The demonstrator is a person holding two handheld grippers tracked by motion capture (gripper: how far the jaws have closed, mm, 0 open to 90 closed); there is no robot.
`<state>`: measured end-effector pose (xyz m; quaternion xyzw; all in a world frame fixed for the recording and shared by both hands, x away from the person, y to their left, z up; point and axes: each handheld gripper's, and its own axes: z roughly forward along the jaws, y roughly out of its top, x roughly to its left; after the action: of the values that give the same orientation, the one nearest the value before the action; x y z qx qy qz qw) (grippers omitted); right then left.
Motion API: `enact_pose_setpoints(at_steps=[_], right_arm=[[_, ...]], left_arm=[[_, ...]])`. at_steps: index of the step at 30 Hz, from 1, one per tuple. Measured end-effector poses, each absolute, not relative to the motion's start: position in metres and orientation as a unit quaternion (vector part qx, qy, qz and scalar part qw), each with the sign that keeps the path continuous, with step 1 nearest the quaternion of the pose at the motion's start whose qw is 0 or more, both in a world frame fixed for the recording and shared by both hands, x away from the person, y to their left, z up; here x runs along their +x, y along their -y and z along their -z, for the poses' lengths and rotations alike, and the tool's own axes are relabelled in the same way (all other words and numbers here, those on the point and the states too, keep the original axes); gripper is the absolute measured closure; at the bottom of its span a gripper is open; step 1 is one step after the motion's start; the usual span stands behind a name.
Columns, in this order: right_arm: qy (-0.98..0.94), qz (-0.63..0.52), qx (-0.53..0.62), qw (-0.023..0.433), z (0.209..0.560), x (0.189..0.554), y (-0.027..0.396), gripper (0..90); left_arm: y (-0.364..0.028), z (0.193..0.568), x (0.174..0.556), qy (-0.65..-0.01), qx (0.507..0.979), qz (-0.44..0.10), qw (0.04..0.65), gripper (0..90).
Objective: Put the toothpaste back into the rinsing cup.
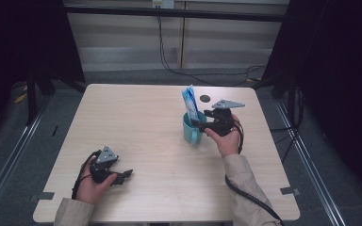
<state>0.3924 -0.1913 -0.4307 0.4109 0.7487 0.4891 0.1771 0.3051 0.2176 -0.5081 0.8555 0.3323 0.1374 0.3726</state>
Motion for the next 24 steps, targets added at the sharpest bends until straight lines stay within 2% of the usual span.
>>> enact_pose_setpoints(at_steps=[24], right_arm=[[-0.771, -0.486, 0.383, 0.151, 0.417, 0.370, 0.194, 21.1]], left_arm=[[-0.218, 0.508, 0.305, -0.332, 0.856, -0.137, 0.372, 18.6]])
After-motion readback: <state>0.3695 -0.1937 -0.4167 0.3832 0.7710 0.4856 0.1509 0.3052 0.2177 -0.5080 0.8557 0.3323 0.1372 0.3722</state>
